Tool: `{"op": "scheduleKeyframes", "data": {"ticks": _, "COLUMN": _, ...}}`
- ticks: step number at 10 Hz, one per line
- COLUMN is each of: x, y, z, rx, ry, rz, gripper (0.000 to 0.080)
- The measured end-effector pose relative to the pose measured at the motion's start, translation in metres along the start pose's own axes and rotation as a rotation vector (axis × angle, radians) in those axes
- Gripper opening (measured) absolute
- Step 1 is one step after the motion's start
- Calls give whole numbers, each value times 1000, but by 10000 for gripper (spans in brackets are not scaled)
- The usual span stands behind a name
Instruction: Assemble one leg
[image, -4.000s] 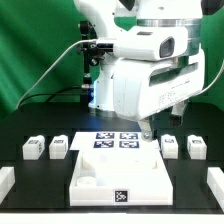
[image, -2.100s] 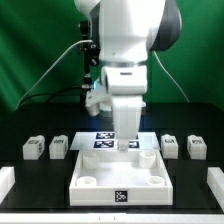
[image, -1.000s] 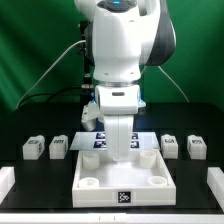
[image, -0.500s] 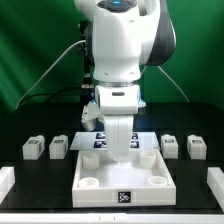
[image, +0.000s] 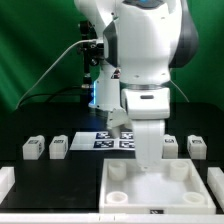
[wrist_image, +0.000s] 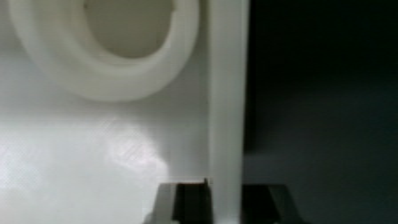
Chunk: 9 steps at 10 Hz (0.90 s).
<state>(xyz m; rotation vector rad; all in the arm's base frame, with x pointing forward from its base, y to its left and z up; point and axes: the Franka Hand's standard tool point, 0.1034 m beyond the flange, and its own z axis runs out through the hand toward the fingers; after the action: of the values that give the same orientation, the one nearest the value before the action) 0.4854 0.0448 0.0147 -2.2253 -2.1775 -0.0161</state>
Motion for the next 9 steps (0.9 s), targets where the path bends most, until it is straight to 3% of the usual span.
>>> {"op": "scheduleKeyframes", "data": {"ticks": 1, "x": 10, "y": 10, "z": 1, "rx": -10, "ry": 9, "rz": 0, "gripper": 60}}
{"op": "scheduleKeyframes", "data": {"ticks": 3, "x": 19, "y": 11, "z": 3, "rx": -14, "ry": 15, "rz": -4, "gripper": 60}}
{"op": "scheduleKeyframes", "data": {"ticks": 8, "x": 18, "y": 10, "z": 3, "rx": -11, "ry": 13, "rz": 13, "gripper": 61}}
{"op": "scheduleKeyframes", "data": {"ticks": 9, "x": 18, "y": 10, "z": 3, "rx": -11, "ry": 13, "rz": 13, "gripper": 251}}
